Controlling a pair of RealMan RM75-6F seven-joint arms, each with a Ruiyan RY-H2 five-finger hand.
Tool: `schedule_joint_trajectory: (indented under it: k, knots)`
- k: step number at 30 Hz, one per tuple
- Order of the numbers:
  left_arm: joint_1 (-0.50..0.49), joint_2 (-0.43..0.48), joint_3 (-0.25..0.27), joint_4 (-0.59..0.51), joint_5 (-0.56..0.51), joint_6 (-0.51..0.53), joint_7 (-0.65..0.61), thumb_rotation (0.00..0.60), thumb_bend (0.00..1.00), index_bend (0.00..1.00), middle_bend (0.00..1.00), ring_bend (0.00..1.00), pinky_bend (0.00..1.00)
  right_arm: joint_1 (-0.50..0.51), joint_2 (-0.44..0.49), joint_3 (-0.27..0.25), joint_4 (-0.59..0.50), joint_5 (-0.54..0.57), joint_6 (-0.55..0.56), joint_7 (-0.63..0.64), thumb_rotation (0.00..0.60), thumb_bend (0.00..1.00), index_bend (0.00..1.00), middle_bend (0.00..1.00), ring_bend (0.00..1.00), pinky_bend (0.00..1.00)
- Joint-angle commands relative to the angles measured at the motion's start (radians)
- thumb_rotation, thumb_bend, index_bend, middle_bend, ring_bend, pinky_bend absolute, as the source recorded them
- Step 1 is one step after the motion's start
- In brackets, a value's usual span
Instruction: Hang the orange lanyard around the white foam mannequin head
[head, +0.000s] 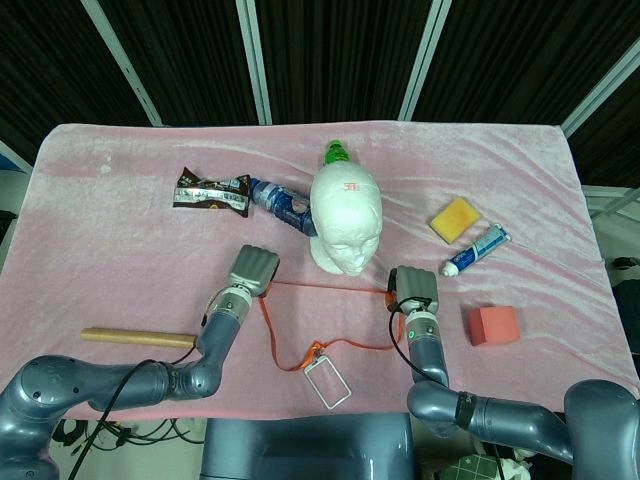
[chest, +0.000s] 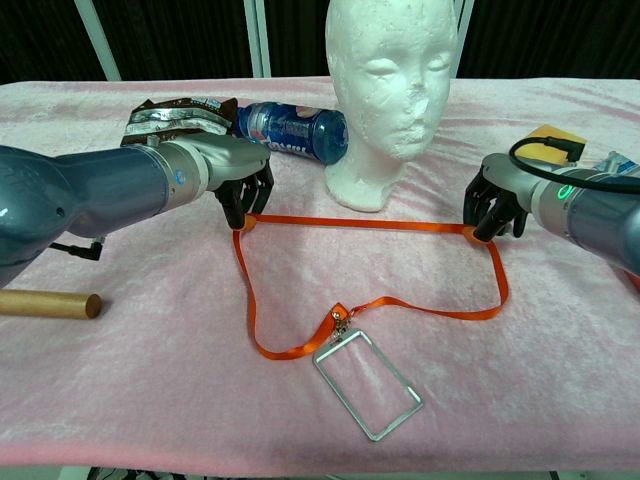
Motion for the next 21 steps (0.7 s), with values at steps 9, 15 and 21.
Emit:
schedule_joint_trajectory:
  k: [9, 15, 21]
  knots:
    - [0.014, 0.008, -0.010, -0.010, 0.037, 0.004, -0.038, 0.600, 0.49, 0.65, 0.59, 0.41, 0.41, 0.003, -0.002, 0.000, -0.004, -0.004, 0.004, 0.003, 0.600, 0.57, 0.76, 0.47, 0.49, 0.49]
    - [0.020, 0.011, -0.016, -0.011, 0.054, -0.008, -0.064, 0.600, 0.49, 0.65, 0.59, 0.41, 0.41, 0.003, -0.008, -0.004, 0.001, -0.010, 0.002, 0.009, 0.600, 0.58, 0.77, 0.47, 0.50, 0.49]
    - [0.027, 0.011, -0.017, -0.004, 0.075, -0.016, -0.086, 0.600, 0.49, 0.65, 0.59, 0.41, 0.41, 0.002, -0.008, -0.002, 0.000, -0.023, 0.004, 0.021, 0.600, 0.58, 0.80, 0.47, 0.50, 0.49]
